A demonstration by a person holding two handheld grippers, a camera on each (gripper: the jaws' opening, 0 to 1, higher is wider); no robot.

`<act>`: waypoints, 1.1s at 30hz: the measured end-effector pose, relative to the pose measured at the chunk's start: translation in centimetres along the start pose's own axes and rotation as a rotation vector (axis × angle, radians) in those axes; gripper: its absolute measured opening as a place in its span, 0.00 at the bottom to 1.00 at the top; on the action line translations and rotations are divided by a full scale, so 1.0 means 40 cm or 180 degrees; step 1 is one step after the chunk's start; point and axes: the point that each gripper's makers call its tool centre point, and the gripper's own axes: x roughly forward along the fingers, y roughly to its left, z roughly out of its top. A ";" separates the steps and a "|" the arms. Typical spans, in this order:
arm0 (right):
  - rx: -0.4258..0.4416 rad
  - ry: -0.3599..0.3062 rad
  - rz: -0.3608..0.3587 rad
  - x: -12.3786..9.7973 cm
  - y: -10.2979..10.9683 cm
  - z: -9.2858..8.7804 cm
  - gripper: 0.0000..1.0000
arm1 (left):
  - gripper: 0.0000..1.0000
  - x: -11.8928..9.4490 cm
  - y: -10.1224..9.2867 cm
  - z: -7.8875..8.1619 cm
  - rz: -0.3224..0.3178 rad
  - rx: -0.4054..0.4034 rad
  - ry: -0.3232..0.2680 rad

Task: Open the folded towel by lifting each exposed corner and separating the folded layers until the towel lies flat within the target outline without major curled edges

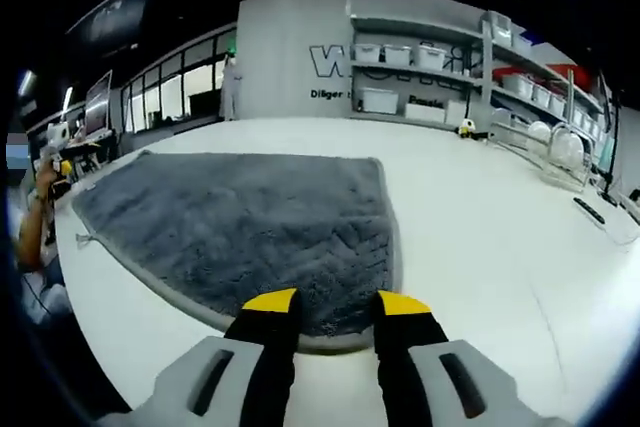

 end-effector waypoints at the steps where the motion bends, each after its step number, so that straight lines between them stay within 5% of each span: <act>1: -0.0015 0.0012 -0.0019 -0.002 0.002 0.002 0.27 | 0.99 0.009 0.009 0.002 0.0023 0.0030 0.0007; 7: -0.0047 -0.0230 -0.0032 -0.033 0.031 0.067 0.31 | 0.99 0.070 0.049 0.027 -0.0095 0.0067 -0.0033; 15: -0.0135 -0.0435 0.0078 -0.070 0.081 0.123 0.31 | 0.99 0.178 0.144 0.043 -0.0105 -0.0188 -0.0160; 24: -0.0193 -0.0509 0.0155 -0.101 0.103 0.136 0.31 | 0.98 0.273 0.244 -0.041 0.0044 -0.0340 0.0223; 33: -0.0194 -0.0543 0.0169 -0.116 0.114 0.129 0.31 | 0.98 0.320 0.301 -0.097 0.0154 -0.0615 0.0335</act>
